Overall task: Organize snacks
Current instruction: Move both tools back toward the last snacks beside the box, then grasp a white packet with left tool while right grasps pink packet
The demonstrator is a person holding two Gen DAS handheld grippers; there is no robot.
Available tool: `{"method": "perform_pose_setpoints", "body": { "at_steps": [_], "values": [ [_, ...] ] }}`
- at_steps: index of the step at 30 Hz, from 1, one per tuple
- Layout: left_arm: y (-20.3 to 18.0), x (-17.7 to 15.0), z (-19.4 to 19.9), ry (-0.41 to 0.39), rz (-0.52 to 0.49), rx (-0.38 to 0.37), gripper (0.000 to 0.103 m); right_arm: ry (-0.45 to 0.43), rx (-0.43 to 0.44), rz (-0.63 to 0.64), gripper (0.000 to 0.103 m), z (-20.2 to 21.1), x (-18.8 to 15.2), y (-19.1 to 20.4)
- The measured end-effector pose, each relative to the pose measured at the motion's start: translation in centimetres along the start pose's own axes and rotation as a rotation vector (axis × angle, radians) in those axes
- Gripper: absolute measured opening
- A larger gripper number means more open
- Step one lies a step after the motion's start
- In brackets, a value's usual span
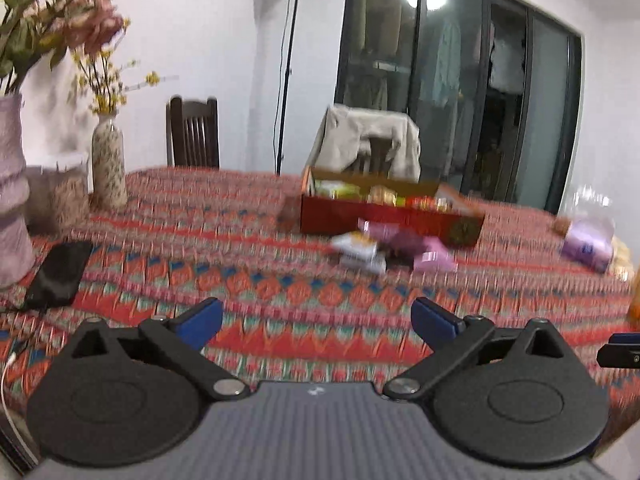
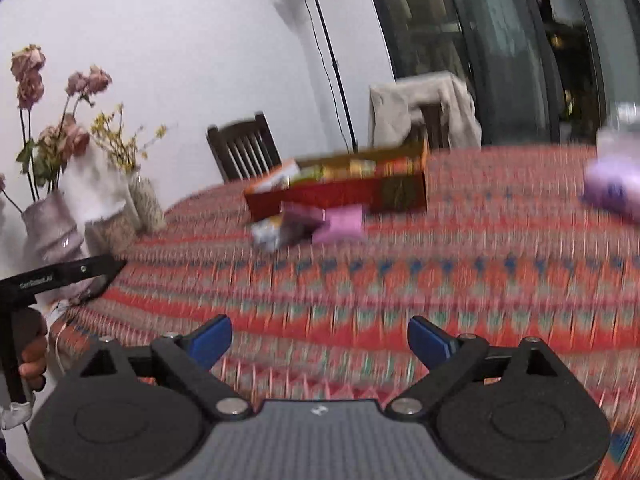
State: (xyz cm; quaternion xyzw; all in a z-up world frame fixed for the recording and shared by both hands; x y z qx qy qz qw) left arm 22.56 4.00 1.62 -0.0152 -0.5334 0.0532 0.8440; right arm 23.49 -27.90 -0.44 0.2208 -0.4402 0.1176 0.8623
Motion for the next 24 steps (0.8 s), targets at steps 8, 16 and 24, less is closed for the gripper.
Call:
{"method": "perform_pose_setpoints", "body": {
  "at_steps": [8,16,24],
  "values": [
    [-0.4,-1.5,-0.4,0.022,-0.005,-0.024,0.102,0.059,-0.051,-0.038,0.095,-0.3,-3.9,-0.2],
    [-0.7,-1.1,-3.2,0.061,-0.001,-0.054,0.102,0.060,-0.068,-0.055,0.095,-1.4,-2.6,-1.1],
    [-1.5,0.6,-9.1,0.094,-0.045,-0.098,0.102,0.048,-0.040,0.010,0.094,-5.8,2.0,-0.2]
  ]
}}
Point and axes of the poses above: each gripper's, at about its wrist camera, not at the fingertips, and z roughly against the way its jaws point, y to its left, x to its top, the point moved 6 cm from there along -z, roughly the way its jaws point, and after that the axes turned 2 degrees about y, right-handed, at the moved point
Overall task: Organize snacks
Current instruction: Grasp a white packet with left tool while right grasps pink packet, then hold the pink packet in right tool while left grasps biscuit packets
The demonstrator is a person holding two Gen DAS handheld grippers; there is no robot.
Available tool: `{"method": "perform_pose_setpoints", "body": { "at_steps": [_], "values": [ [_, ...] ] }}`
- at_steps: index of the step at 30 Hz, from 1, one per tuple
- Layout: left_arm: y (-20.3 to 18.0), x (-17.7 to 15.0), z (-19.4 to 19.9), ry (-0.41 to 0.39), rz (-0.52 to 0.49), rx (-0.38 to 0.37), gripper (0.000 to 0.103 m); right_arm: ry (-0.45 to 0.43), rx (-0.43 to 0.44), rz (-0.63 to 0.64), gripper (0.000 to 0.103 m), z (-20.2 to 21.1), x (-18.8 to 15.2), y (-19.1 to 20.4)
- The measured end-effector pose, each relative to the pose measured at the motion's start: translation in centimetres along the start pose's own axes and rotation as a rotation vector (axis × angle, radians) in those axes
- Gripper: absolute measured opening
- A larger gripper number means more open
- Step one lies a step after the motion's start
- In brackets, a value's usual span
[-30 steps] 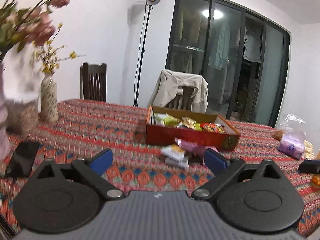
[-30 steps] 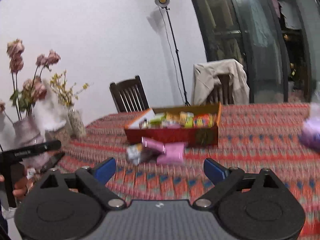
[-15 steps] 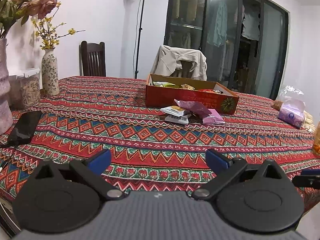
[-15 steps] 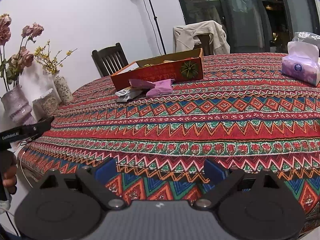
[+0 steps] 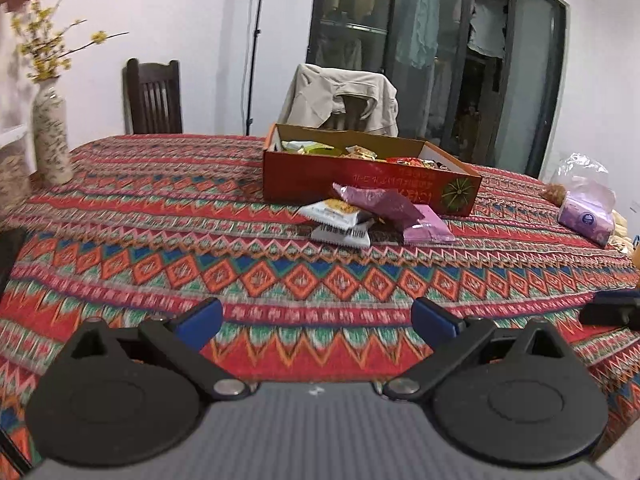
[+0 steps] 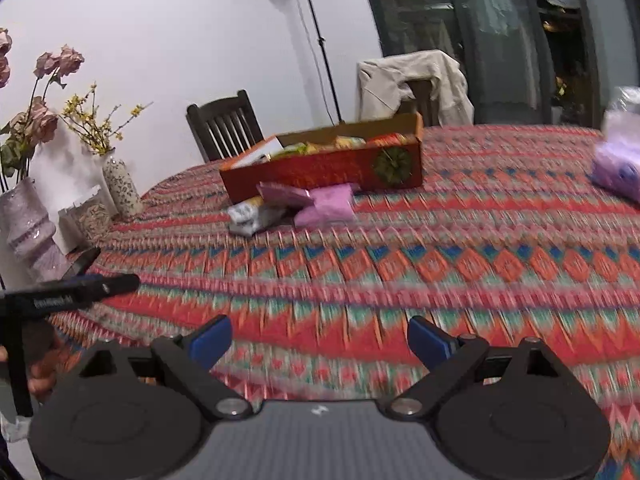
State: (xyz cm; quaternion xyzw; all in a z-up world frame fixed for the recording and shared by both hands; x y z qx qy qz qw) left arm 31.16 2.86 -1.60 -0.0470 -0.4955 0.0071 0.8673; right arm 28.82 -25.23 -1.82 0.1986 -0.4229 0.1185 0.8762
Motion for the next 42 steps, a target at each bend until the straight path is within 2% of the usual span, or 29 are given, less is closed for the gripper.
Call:
{"method": "perform_pose_setpoints", "body": {
  "at_steps": [4,9,13,16,18,19,20,23,28,33,35,36,38,40,41,42],
  "values": [
    [0.9,2.6,-3.7,0.008,-0.016,-0.050,0.102,-0.010,0.039,0.034,0.094,-4.2,4.4,1.0],
    [2.7,5.5,-8.0,0.045,0.015,-0.097,0.102,0.021,0.186,0.012,0.093,-12.6,10.4,2.9],
    [4.0,6.3,-9.6,0.042,0.017,-0.110,0.102,0.070,0.210,0.019,0.093,-19.7,14.1,4.2],
    [4.6,6.2,-10.7,0.065,0.022,-0.122,0.102,0.130,0.153,0.005,0.085,-24.8,15.0,3.3],
    [4.5,6.3,-11.5,0.077,0.018,-0.136,0.102,0.146,0.160,0.013,0.079,-26.2,14.7,3.2],
    [4.1,6.5,-11.9,0.079,0.009,-0.150,0.102,0.148,0.170,0.026,0.076,-26.4,14.6,3.3],
    [3.7,6.8,-12.4,0.080,-0.006,-0.166,0.102,0.148,0.170,0.045,0.069,-26.4,14.4,3.5],
    [1.8,7.6,-13.7,0.067,-0.079,-0.205,0.102,0.146,0.175,0.095,0.061,-25.2,13.8,3.6],
    [-1.6,8.1,-16.5,0.072,-0.189,-0.277,0.102,0.104,0.091,0.119,0.059,-20.1,12.0,1.5],
    [-3.9,7.6,-19.9,0.102,-0.317,-0.208,0.095,0.079,0.006,0.122,0.060,-15.1,8.8,-0.8],
    [-3.6,7.4,-20.5,0.139,-0.307,-0.193,0.081,0.072,-0.033,0.149,0.060,-13.9,7.7,-1.1],
    [-3.3,7.4,-20.4,0.149,-0.291,-0.199,0.078,0.072,-0.047,0.166,0.060,-13.4,7.2,-1.2],
    [-2.8,7.3,-19.9,0.170,-0.252,-0.228,0.065,0.078,-0.044,0.191,0.061,-12.8,6.3,-1.1],
    [-2.6,7.2,-18.4,0.159,-0.231,-0.219,0.055,0.079,-0.041,0.204,0.062,-12.5,5.5,-1.0],
    [-2.7,7.1,-17.3,0.151,-0.228,-0.216,0.044,0.077,-0.037,0.209,0.062,-12.4,5.4,-0.6],
    [-2.9,7.0,-16.1,0.141,-0.219,-0.225,0.044,0.078,-0.023,0.209,0.062,-12.2,5.3,-0.3]
  ]
}}
Point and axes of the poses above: each gripper's, at about its wrist camera, not at the fingertips, and z roughly against the way its jaws point, y to its left, x to its top, the point moved 6 cm from there along -z, roughly the way its jaws point, and after that the axes turned 2 degrees about y, right-handed, at the moved point
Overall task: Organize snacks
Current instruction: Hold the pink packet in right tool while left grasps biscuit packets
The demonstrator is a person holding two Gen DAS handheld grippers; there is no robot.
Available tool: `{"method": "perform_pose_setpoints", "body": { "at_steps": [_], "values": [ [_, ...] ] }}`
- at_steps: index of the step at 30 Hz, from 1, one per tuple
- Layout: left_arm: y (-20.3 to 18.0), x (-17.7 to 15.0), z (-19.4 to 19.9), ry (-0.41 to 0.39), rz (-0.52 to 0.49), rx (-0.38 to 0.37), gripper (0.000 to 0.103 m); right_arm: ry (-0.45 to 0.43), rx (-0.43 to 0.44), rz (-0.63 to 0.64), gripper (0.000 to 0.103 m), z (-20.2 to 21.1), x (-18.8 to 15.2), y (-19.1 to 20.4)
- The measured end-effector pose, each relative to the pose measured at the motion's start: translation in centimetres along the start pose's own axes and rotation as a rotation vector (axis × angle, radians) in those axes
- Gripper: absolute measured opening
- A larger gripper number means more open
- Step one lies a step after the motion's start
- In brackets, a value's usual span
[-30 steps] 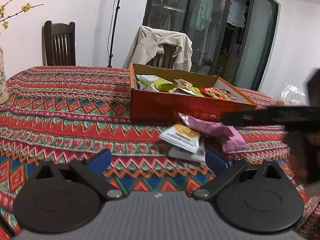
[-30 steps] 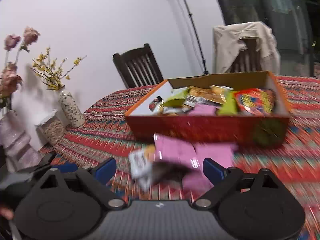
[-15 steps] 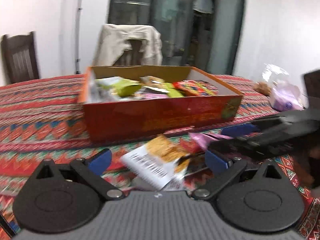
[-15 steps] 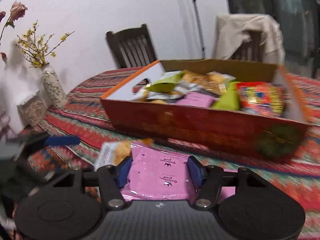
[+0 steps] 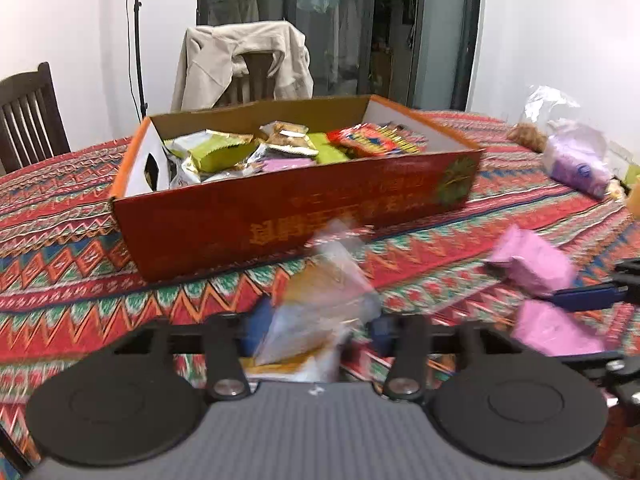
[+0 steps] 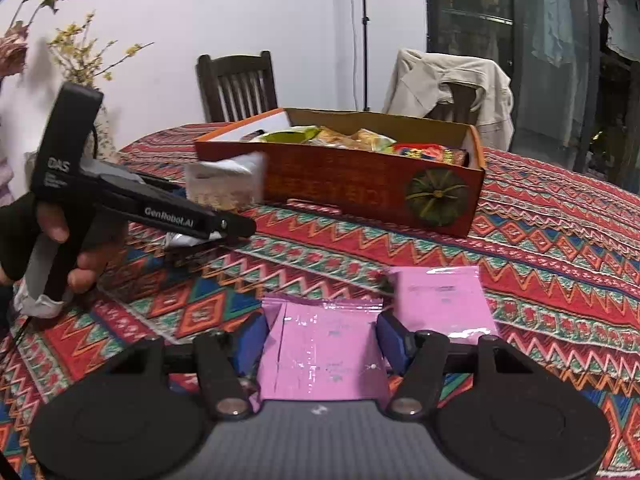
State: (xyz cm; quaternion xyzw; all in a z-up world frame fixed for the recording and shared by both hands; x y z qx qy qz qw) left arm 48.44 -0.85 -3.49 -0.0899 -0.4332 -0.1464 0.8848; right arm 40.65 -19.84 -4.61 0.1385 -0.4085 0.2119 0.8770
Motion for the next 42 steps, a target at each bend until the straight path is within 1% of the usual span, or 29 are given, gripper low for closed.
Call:
{"method": "perform_pose_setpoints", "body": {
  "at_steps": [2,3,4,5,7,9,10,11,12,13,14,17,20,21,22,23,24,27,30,32,34,35,37,40,41,42],
  "values": [
    [-1.1,-0.8,1.9,-0.019,0.037,-0.021,0.040,-0.013,0.057,-0.008,0.062,0.3,0.1,0.9],
    [-2.0,-1.5,2.5,-0.015,0.039,-0.033,0.038,-0.019,0.080,-0.009,0.061,0.4,0.1,1.3],
    [-2.7,-2.3,3.1,-0.007,0.035,-0.027,0.037,-0.024,0.087,-0.005,0.060,0.5,0.0,1.6],
    [-3.4,-3.0,3.7,-0.004,0.036,-0.017,0.037,-0.023,0.077,-0.002,0.060,0.4,-0.1,1.7],
    [-4.7,-4.4,5.0,-0.001,0.044,-0.026,0.037,-0.015,0.043,0.007,0.063,0.3,-0.4,1.8],
    [-5.4,-5.3,6.2,-0.011,0.075,-0.039,0.043,-0.005,0.035,0.001,0.066,0.2,-0.7,1.6],
    [-5.7,-5.5,6.7,-0.016,0.081,-0.052,0.049,-0.002,0.032,-0.003,0.066,0.3,-0.9,1.6],
    [-5.9,-5.5,7.1,-0.024,0.083,-0.061,0.058,-0.001,0.031,-0.005,0.067,0.4,-1.0,1.5],
    [-6.0,-5.3,7.2,-0.030,0.084,-0.060,0.063,0.004,0.028,-0.006,0.068,0.4,-1.2,1.5],
    [-6.0,-5.0,7.1,-0.030,0.085,-0.051,0.073,0.011,0.025,-0.008,0.068,0.4,-1.4,1.4],
    [-6.0,-4.7,6.8,-0.030,0.087,-0.044,0.074,0.017,0.023,-0.010,0.068,0.4,-1.5,1.4],
    [-6.3,-3.2,4.8,-0.032,0.093,-0.048,0.073,0.019,0.009,-0.010,0.067,0.5,-2.0,1.4],
    [-6.9,-2.3,1.9,0.014,0.105,-0.049,0.072,0.008,-0.016,-0.049,0.065,0.9,-2.1,0.8],
    [-6.9,-2.3,0.9,0.033,0.097,-0.019,0.072,0.003,-0.024,-0.064,0.063,1.1,-2.2,0.4],
    [-6.9,-2.2,0.4,0.033,0.080,0.025,0.072,0.001,-0.032,-0.074,0.063,1.3,-2.3,0.2],
    [-6.9,-2.1,0.1,0.023,0.060,0.063,0.072,0.001,-0.042,-0.082,0.063,1.5,-2.5,-0.2],
    [-6.8,-2.1,-0.1,0.021,0.054,0.084,0.072,0.002,-0.051,-0.087,0.063,1.7,-2.6,-0.5],
    [-6.3,-2.1,-0.5,0.016,0.077,0.082,0.073,0.000,-0.058,-0.107,0.064,2.2,-2.9,-1.4],
    [-5.6,-1.6,-1.1,0.004,0.102,0.107,0.073,-0.008,-0.047,-0.121,0.064,2.0,-2.7,-1.7],
    [-5.2,-1.1,-1.5,-0.001,0.128,0.097,0.073,-0.009,-0.048,-0.110,0.065,1.5,-2.3,-1.7],
    [-4.6,-0.8,-2.1,0.007,0.164,0.078,0.069,-0.007,-0.049,-0.105,0.065,0.8,-1.9,-1.7],
    [-4.6,-0.7,-2.3,0.010,0.169,0.073,0.064,-0.006,-0.050,-0.104,0.064,0.6,-1.7,-1.7],
    [-5.1,-0.8,-1.7,0.014,0.145,0.070,0.061,-0.002,-0.051,-0.103,0.063,0.5,-1.6,-1.6],
    [-6.6,-2.0,-0.1,0.021,0.103,0.056,0.059,-0.003,-0.036,-0.098,0.060,1.1,-2.1,-1.2],
    [-7.1,-2.6,0.7,0.018,0.101,0.050,0.053,-0.003,-0.031,-0.100,0.059,1.4,-2.4,-1.1],
    [-7.6,-3.3,1.8,0.011,0.105,0.040,0.040,-0.004,-0.030,-0.101,0.059,1.9,-2.7,-1.0]
  ]
}}
Point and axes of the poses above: each gripper's, at about its wrist camera, not at the fingertips, and z roughly against the way its jaws point, y to its left, x to its top, the point moved 6 cm from there along -z, roughly the way its jaws point, and after that the axes turned 2 degrees about y, right-handed, at the moved point
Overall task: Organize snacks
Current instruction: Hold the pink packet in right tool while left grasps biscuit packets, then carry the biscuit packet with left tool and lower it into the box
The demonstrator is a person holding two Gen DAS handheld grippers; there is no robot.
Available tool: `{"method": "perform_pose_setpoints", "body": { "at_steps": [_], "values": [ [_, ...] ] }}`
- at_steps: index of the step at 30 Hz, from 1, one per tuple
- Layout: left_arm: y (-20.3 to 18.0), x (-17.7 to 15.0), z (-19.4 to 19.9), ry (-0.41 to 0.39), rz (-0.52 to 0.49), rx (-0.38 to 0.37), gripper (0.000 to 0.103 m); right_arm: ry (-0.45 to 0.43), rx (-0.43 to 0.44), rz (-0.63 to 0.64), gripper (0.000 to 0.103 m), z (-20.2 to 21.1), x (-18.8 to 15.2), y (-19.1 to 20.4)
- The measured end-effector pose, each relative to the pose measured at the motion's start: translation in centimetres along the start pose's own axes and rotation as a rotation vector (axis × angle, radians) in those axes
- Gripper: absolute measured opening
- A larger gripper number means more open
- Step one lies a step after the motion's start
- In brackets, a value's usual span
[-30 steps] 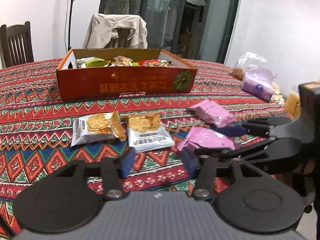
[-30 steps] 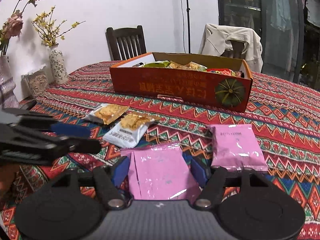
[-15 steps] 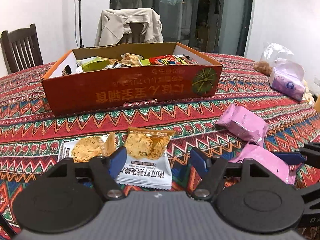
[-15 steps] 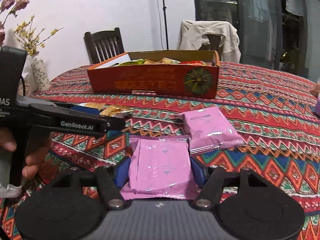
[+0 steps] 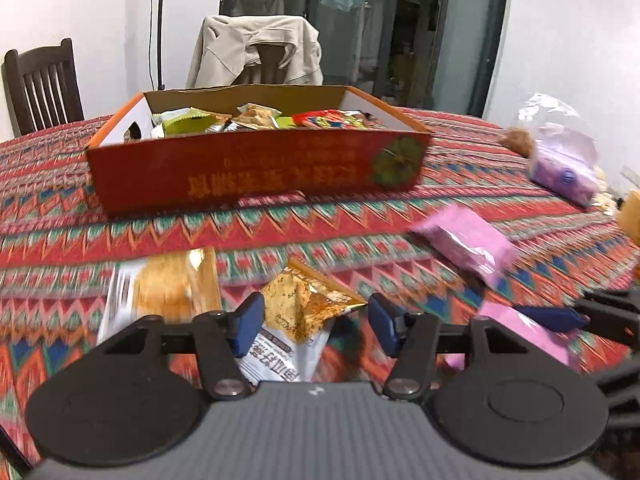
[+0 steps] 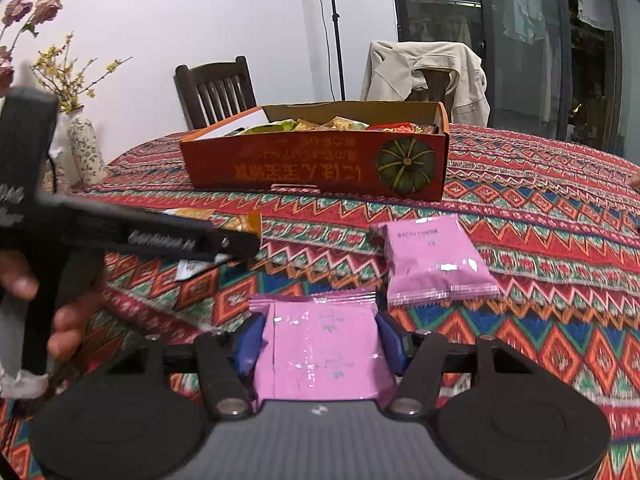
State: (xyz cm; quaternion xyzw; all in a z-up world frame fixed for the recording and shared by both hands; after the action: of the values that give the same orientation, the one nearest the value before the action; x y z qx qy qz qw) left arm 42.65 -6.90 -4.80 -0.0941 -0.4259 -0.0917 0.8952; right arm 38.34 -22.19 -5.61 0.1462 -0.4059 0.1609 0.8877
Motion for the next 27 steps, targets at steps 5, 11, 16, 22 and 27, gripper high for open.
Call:
{"method": "perform_pose_setpoints", "body": {
  "at_steps": [5,11,16,22,27],
  "values": [
    [-1.2,-4.1,4.2,0.037,0.058,-0.094,0.020,-0.001,0.014,-0.008,0.059,2.8,-2.3,0.8],
    [-1.3,-3.7,7.1,-0.035,0.036,-0.104,0.049,-0.006,0.035,-0.031,0.059,4.9,-3.6,1.4],
    [-0.9,-0.5,3.0,-0.070,-0.100,-0.078,0.067,-0.026,0.028,-0.018,0.059,4.7,-3.0,1.7],
    [-0.2,-0.1,-1.7,0.012,-0.184,-0.054,0.074,-0.057,0.018,-0.033,0.059,5.7,-2.5,1.2],
    [0.3,-0.4,-0.6,0.033,-0.102,-0.020,0.041,-0.057,-0.024,-0.077,0.059,6.0,-2.8,-0.3]
  ]
}}
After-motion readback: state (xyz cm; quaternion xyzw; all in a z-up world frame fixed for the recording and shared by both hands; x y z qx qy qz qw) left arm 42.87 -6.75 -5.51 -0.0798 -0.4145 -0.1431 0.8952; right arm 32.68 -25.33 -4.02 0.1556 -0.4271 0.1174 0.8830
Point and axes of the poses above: each gripper's, at about its wrist camera, not at the fingertips, and z roughly against the way its jaws point, y to its left, x to its top, the point moved 6 cm from there along -z, roughly the way its jaws point, and after that the axes turned 2 degrees about y, right-handed, at the moved point
